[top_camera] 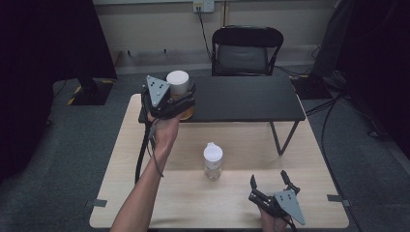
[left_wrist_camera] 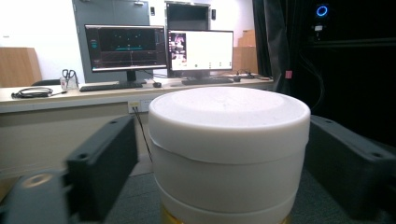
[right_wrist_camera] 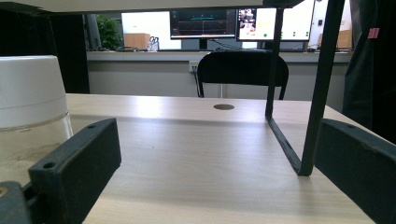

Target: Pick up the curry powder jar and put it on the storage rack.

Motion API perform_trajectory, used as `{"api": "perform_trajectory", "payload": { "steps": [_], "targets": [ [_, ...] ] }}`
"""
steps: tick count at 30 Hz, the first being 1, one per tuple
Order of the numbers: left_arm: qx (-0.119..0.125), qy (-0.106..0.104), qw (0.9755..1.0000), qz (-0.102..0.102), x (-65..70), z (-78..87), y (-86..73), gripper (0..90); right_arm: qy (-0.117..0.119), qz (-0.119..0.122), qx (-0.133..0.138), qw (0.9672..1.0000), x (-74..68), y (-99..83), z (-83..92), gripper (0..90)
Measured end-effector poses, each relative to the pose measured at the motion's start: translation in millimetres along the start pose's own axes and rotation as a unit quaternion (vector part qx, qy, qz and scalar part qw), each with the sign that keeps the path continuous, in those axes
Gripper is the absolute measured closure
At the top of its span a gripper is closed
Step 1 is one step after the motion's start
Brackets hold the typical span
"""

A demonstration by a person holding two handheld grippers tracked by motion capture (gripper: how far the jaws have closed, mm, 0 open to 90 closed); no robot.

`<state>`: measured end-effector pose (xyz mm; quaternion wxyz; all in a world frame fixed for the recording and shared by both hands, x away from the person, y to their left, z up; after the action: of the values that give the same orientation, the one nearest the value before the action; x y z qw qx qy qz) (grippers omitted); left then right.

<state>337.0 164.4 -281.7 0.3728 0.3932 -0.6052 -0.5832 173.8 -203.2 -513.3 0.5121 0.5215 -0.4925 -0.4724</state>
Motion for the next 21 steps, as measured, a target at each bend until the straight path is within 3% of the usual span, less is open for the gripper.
{"api": "perform_trajectory", "payload": {
  "steps": [4,21],
  "targets": [
    [-0.013,0.003,0.9998,0.015,-2.4,0.5,2.6,0.0,0.000,0.000,0.000,1.0000,0.0,0.0,0.0,0.0],
    [0.007,0.003,0.9998,0.020,-6.2,15.4,-6.7,0.0,-0.001,0.000,0.000,1.0000,-0.4,0.0,0.0,0.0]
  ]
}}
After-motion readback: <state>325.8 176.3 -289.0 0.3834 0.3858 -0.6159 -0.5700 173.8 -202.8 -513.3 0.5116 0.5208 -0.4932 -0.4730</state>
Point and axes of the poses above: each handheld gripper's, and its own axes: z roughly backward along the jaws, y roughly out of its top, x roughly to its right, the point moved 4 cm from there along -z, roughly forward along the jaws, and after that the axes turned 4 degrees about -y, right-handed, at the moved point
